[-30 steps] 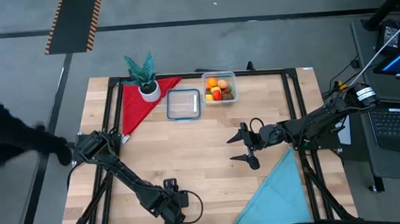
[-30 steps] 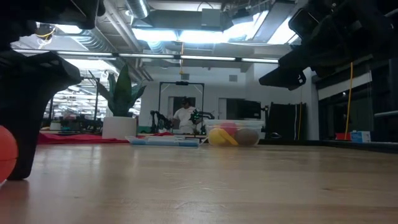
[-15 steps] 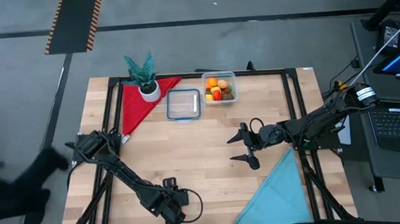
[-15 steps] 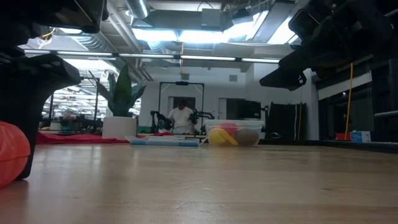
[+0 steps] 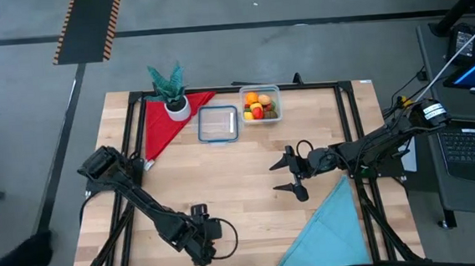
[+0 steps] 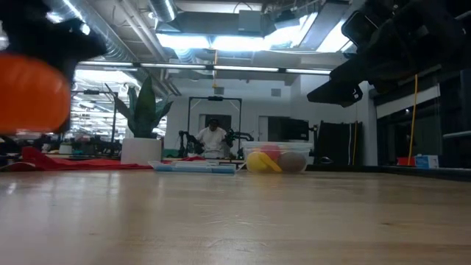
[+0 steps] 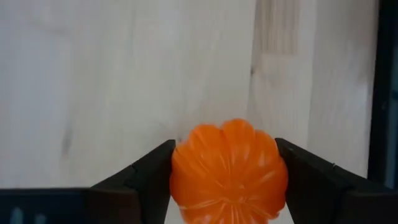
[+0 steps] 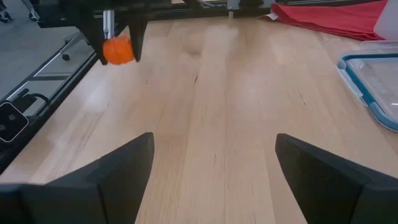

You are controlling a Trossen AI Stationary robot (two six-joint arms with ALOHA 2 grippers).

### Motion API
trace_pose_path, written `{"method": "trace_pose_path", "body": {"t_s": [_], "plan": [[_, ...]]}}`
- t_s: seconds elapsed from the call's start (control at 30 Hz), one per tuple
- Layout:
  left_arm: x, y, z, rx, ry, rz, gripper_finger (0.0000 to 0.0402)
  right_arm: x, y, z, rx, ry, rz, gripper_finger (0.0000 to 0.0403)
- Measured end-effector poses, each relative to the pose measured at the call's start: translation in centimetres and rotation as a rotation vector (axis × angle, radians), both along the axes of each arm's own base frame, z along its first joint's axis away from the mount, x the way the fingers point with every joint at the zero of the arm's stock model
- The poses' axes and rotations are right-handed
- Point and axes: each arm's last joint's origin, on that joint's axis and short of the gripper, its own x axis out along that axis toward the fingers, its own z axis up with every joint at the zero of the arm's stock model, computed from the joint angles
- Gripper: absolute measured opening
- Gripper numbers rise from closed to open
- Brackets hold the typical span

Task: Pick and placing Produce into tupperware
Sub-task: Put the pumpkin into the transparent bin

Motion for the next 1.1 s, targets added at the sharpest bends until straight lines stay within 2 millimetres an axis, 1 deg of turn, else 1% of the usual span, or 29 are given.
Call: {"method": "trace_pose_path", "body": {"t_s": [0.17,0.27,0.47,0.53,0.6,0.7,0.93,1.1], "plan": [[-0.1,0.7,1.8,0.039,-0.073,-0.007,0.0236,0.0,0.0,0.0,-0.001,-0.001,0.001,0.0337],[-0.2,1.2,3.3,0.065,-0.137,-0.008,0.0236,0.0,0.0,0.0,-0.002,-0.001,0.001,0.0337],[-0.9,2.3,6.8,0.211,-0.336,0.011,0.0236,0.0,0.0,0.1,0.000,-0.010,0.001,0.0337],[-1.2,2.5,7.5,0.253,-0.402,0.016,0.0236,0.1,0.0,0.2,0.001,-0.019,0.003,0.0337],[-1.4,2.7,7.4,0.256,-0.441,0.015,0.0236,0.1,0.1,0.2,0.002,-0.026,0.008,0.0337],[-1.8,3.1,6.7,0.214,-0.515,0.016,0.0236,0.1,0.1,0.3,-0.008,-0.034,0.018,0.0337],[-2.7,4.4,3.8,0.141,-0.743,-0.001,0.0236,0.2,0.4,0.8,0.030,-0.082,0.113,0.0337],[-3.5,5.8,2.3,0.103,-0.914,-0.011,0.0236,0.3,0.4,1.2,0.041,-0.125,0.116,0.0337]]}}
